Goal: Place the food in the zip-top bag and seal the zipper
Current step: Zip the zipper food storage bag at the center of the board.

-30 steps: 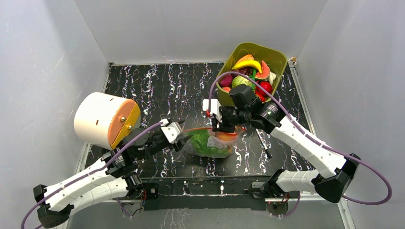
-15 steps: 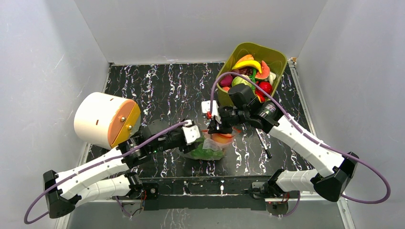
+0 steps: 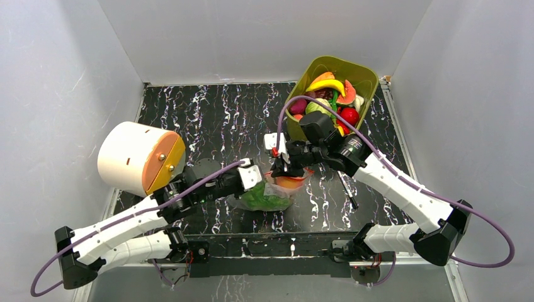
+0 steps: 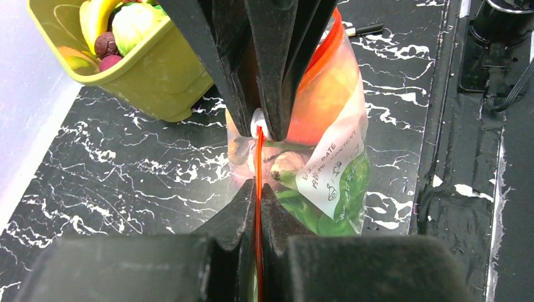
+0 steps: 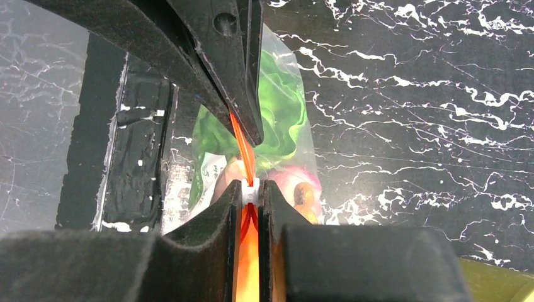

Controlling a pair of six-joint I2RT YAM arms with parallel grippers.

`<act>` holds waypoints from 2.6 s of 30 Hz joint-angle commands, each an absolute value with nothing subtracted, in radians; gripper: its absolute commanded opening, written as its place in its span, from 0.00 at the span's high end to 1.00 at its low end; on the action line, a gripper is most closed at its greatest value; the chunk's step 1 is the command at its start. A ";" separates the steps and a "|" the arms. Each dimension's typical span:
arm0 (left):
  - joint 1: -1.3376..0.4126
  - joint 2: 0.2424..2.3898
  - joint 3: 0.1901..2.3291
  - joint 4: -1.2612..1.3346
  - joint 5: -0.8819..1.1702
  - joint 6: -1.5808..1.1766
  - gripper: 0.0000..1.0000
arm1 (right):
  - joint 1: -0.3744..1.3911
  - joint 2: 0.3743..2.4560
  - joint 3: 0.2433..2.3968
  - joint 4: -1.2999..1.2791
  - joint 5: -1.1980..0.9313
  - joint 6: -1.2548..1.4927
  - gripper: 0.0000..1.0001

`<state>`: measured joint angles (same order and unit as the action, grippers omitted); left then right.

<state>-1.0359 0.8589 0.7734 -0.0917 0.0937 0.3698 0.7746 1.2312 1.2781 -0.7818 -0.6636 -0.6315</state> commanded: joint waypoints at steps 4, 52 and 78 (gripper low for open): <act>-1.031 0.750 0.746 -0.106 -0.007 0.359 1.00 | 0.767 1.187 1.287 -0.754 -0.575 -0.592 1.00; -1.028 0.626 0.754 -0.252 -0.165 0.387 1.00 | 0.708 1.110 1.261 -0.836 -0.351 -0.496 1.00; -1.028 0.624 0.762 -0.245 -0.183 0.374 1.00 | 0.690 1.000 1.216 -0.817 -0.013 -0.354 1.00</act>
<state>-1.0363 0.6529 0.7410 -0.2272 -0.1265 0.3740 0.7238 1.0519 1.2259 -0.8185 -0.1879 -0.3588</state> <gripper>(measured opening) 0.010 0.091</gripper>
